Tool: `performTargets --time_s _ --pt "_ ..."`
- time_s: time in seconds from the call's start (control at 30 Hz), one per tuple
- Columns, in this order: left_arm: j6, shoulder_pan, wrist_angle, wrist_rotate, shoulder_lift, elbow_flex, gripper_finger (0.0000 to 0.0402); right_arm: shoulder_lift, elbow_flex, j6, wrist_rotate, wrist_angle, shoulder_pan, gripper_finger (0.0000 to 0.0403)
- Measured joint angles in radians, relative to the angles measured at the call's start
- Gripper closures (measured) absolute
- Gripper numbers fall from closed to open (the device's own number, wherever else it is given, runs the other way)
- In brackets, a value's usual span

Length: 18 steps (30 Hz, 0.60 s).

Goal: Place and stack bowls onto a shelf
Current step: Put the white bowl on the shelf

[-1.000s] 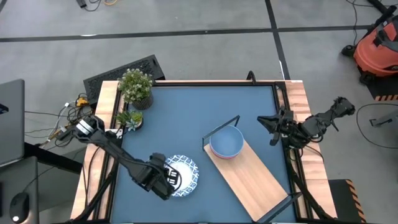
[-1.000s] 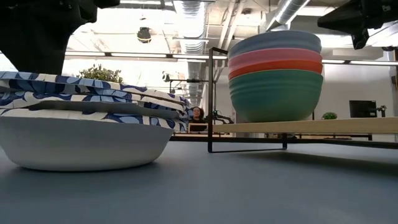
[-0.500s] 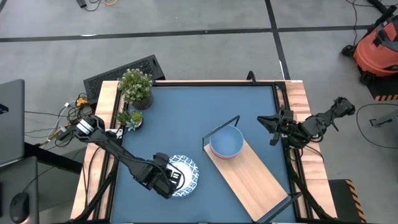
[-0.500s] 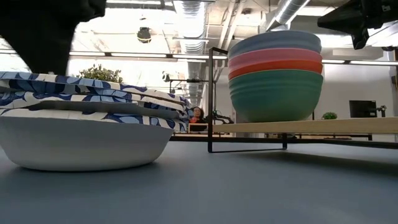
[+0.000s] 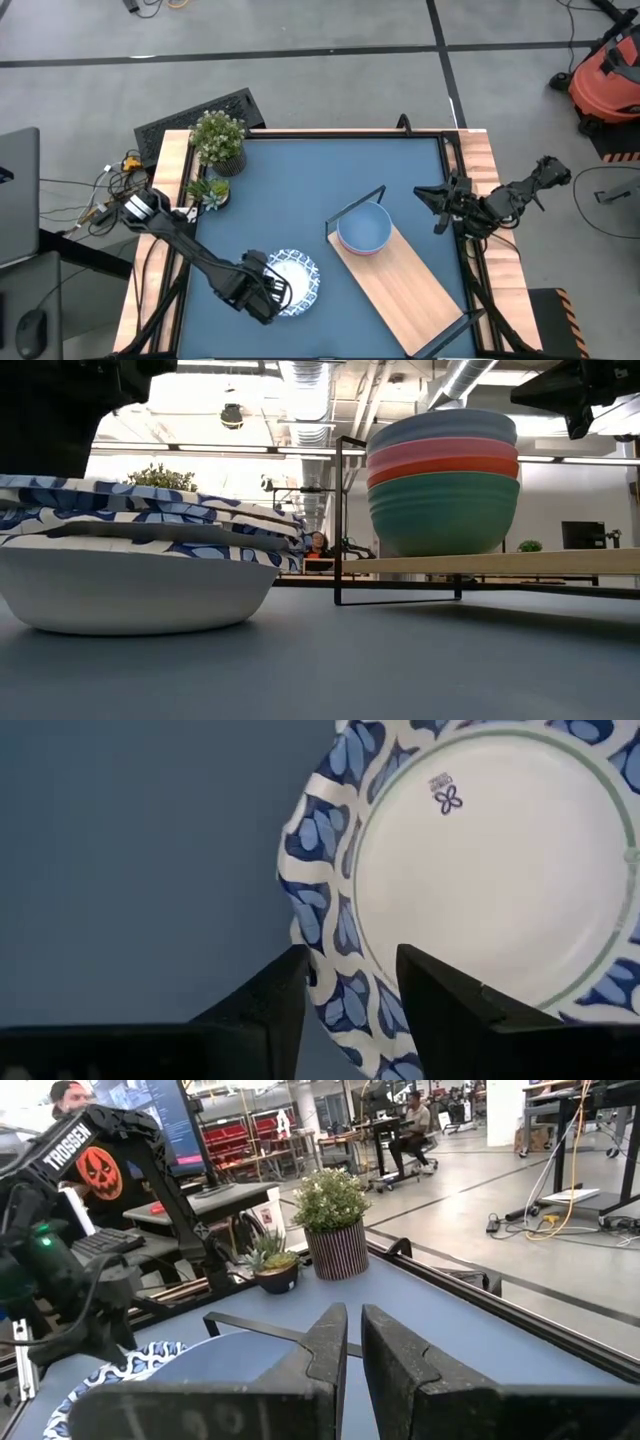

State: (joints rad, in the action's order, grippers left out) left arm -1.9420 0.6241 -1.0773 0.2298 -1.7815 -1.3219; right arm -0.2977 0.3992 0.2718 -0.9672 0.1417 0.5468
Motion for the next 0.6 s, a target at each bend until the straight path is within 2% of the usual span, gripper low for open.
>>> performTargets --time_s 0.33,0.6 --pt "-0.015 -0.002 0.019 0.005 -0.004 0.000 0.0269 0.000 0.000 -0.001 0.000 0.000 0.000 0.0340" --pt "-0.002 -0.003 0.022 0.011 -0.004 0.000 0.0357 0.000 0.000 -0.001 0.000 0.000 0.000 0.0340"
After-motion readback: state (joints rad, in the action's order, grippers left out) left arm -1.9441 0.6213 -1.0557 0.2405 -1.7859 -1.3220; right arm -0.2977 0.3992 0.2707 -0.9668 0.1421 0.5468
